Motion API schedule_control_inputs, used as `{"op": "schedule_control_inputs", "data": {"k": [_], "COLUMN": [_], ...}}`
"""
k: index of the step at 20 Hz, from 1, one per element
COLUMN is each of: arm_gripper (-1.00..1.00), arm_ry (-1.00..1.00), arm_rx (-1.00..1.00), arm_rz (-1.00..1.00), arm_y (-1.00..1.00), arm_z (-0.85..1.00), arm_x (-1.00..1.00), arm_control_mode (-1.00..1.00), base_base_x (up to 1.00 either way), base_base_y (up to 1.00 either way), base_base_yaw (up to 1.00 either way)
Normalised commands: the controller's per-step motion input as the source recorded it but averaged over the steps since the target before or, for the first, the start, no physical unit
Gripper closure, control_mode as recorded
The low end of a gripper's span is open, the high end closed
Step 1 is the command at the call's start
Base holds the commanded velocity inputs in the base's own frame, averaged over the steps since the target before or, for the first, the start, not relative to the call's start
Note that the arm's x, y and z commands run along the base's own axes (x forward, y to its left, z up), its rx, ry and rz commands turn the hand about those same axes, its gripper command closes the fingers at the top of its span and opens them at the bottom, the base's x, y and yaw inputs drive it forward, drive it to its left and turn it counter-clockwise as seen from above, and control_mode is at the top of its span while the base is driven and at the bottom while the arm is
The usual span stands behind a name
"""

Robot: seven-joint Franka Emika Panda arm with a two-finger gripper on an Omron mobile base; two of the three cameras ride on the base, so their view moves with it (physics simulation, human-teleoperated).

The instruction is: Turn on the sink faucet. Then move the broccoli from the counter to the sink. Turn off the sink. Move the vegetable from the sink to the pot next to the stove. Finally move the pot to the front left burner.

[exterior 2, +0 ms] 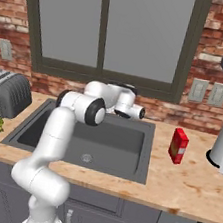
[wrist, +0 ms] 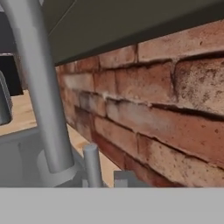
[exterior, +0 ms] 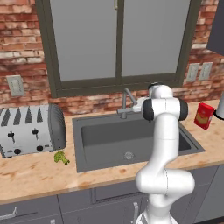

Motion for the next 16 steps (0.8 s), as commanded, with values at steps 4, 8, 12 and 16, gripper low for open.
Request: {"op": "schedule_control_inputs", "data": {"k": [4,8,12,16], "arm_gripper": [1.00,1.00,1.00,1.00], "arm_ry": [0.00,0.00,0.00,0.00], "arm_rx": [0.00,0.00,0.01,0.02], "arm_rz": [-0.22,-0.23,-0.15,-0.07], "arm_y": [-0.21,-0.29,-0.48,-0.61], "arm_z": [-0.11,-0.19,-0.24,-0.28], "arm_x": [0.08,0.19,0.20,0.17], "arm_control_mode": [-1.00,-1.00,-1.00,-1.00], "base_base_x": [0.00,0.00,0.00,0.00], "base_base_y": [0.00,0.00,0.00,0.00], "base_base_yaw": [0.00,0.00,0.00,0.00]}}
